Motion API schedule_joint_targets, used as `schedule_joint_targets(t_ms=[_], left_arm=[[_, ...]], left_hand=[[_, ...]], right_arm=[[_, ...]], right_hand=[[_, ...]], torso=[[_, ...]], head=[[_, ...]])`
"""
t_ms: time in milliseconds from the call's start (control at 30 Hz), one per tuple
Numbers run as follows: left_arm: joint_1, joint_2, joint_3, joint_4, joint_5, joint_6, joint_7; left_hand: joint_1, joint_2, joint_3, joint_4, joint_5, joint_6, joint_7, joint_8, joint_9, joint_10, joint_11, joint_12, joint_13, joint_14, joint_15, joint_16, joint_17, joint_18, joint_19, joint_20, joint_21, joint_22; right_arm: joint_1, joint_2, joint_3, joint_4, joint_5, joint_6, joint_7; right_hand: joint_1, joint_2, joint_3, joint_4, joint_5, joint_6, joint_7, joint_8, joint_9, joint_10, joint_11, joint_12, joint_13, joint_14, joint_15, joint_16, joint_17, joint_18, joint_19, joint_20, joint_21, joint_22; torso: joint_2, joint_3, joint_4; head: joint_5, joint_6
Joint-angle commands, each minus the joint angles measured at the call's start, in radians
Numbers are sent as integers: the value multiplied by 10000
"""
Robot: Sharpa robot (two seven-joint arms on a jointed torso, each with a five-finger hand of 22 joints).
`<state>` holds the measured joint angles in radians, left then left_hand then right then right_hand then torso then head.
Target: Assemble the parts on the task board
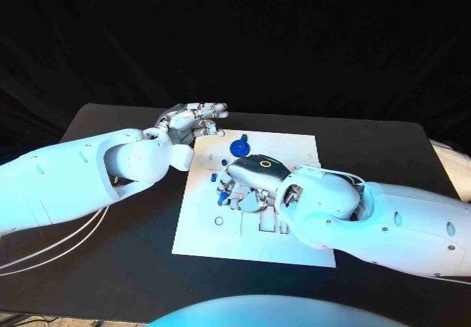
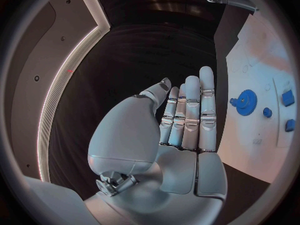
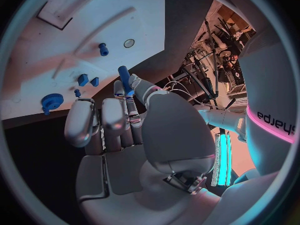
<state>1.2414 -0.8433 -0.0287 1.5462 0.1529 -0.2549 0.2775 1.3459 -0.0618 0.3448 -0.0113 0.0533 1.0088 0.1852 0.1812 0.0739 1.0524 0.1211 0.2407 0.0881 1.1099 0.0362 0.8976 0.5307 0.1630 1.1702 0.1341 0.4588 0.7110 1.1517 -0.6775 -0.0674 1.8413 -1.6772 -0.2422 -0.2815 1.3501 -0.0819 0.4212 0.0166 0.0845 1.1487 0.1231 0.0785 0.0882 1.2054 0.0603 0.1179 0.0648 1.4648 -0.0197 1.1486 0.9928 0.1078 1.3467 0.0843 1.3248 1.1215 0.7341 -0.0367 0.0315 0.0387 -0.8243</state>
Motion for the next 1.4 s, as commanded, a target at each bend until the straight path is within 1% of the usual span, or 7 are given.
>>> schedule_joint_targets(t_ms=[33,200,433,800,1000,1200,1400], left_arm=[[-8,43,7,-12,-42,214,51],[-17,69,7,-32,-42,218,47],[-27,97,7,-43,-42,224,45],[-33,89,7,-77,-42,213,56],[-35,75,7,-113,-75,198,61],[-36,61,7,-174,-113,182,67],[-36,54,7,-184,-121,185,67]], left_hand=[[52,80,-69,16,-31,-38,-8,42,-15,-69,-31,57,12,-58,3,56,-11,185,57,-2,-50,-9],[66,93,-71,11,-32,-39,-10,48,-15,-74,-33,67,11,-61,2,59,-16,186,59,-3,-55,-14],[74,97,-71,7,-32,-40,-11,50,-16,-76,-34,70,11,-62,1,61,-19,186,60,-3,-57,-16],[89,104,-73,0,-32,-42,-13,55,-16,-80,-35,77,10,-66,0,63,-23,187,62,-5,-60,-20],[103,109,-74,-8,-31,-44,-13,59,-16,-84,-36,84,10,-68,-2,65,-28,187,64,-6,-63,-23],[103,109,-74,-8,-31,-44,-13,59,-16,-84,-36,84,10,-68,-2,65,-28,187,64,-6,-63,-23],[103,109,-74,-8,-31,-44,-13,59,-16,-84,-36,84,10,-68,-2,65,-28,187,64,-6,-63,-23]], right_arm=[[-74,161,-18,-112,-174,203,265],[-172,381,-54,-278,-285,261,361],[-366,646,-118,-566,-350,483,442],[-467,574,-142,-644,-346,877,367],[-484,489,-144,-591,-339,961,359],[-504,460,-144,-492,-309,1056,384],[-514,452,-144,-491,-347,1112,392]], right_hand=[[38,74,64,-2,51,31,10,31,8,65,20,-44,-2,239,-10,34,-10,-145,14,-1,54,-14],[46,79,76,-9,55,28,15,25,7,64,24,-55,-3,238,-8,38,-6,-142,7,0,48,-27],[54,82,85,-17,58,27,19,21,7,62,28,-65,-3,236,-6,32,-17,-142,6,1,48,-28],[0,71,76,4,33,15,42,-3,5,57,51,-109,-4,228,12,26,-33,-140,-8,10,41,-45],[-11,67,72,9,22,15,45,-7,5,59,54,-117,-3,227,15,27,-33,-141,-6,12,45,-40],[-11,67,72,9,22,15,45,-7,5,59,54,-117,-3,227,15,27,-33,-141,-6,12,45,-40],[-16,67,72,10,14,16,45,-9,6,62,54,-122,-2,226,16,29,-32,-139,-10,14,42,-46]], torso=[[-5,2,4],[2,12,6],[-1,5,-4],[-5,7,2],[-3,0,-8],[0,12,-9],[-4,2,-8]], head=[[104,-20],[175,-34],[308,-53],[322,-103],[334,-115],[321,-97],[307,-111]])
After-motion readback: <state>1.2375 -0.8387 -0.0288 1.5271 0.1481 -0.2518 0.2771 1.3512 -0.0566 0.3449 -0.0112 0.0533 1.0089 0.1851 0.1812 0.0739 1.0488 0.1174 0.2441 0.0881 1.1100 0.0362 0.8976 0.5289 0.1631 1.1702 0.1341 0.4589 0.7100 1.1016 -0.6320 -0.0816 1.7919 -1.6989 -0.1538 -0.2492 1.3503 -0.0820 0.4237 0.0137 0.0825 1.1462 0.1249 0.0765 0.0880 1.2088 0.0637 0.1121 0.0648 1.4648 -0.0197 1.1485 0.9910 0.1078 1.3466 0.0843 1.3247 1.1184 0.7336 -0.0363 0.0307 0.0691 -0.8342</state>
